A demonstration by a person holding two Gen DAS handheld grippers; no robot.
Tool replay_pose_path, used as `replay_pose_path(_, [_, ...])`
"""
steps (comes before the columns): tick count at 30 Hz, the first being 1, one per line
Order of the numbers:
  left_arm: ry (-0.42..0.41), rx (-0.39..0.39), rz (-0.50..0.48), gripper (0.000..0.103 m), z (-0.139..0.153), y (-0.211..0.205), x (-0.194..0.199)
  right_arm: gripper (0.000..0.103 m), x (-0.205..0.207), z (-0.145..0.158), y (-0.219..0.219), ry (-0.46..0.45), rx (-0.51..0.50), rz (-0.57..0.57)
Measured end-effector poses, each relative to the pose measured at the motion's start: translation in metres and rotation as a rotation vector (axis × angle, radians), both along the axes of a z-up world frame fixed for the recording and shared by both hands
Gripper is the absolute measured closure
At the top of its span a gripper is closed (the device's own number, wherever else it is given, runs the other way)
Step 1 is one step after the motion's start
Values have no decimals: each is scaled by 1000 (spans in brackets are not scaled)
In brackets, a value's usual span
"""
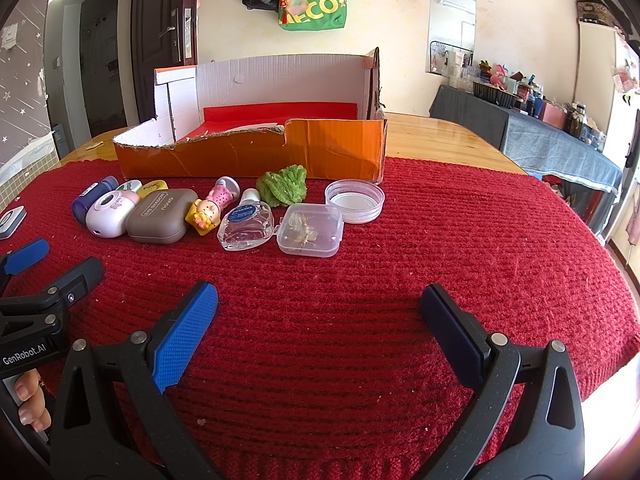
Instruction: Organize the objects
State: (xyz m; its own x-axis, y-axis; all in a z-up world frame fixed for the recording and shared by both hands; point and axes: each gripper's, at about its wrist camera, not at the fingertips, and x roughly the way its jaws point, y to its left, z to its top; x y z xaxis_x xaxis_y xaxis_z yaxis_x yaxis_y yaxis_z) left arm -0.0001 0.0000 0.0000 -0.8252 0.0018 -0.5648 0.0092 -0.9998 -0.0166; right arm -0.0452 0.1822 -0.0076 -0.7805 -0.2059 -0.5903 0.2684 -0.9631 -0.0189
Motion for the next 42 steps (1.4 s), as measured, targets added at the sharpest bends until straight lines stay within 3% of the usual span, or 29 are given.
replay_pose_path(30, [-12,-2,6,0,1,-1,-1,0,-1,-1,-1,-3,0,4])
replay_pose_path(42, [-22,19,27,0,31,-23,-21,0,-22,24,2,-28,-23,-4])
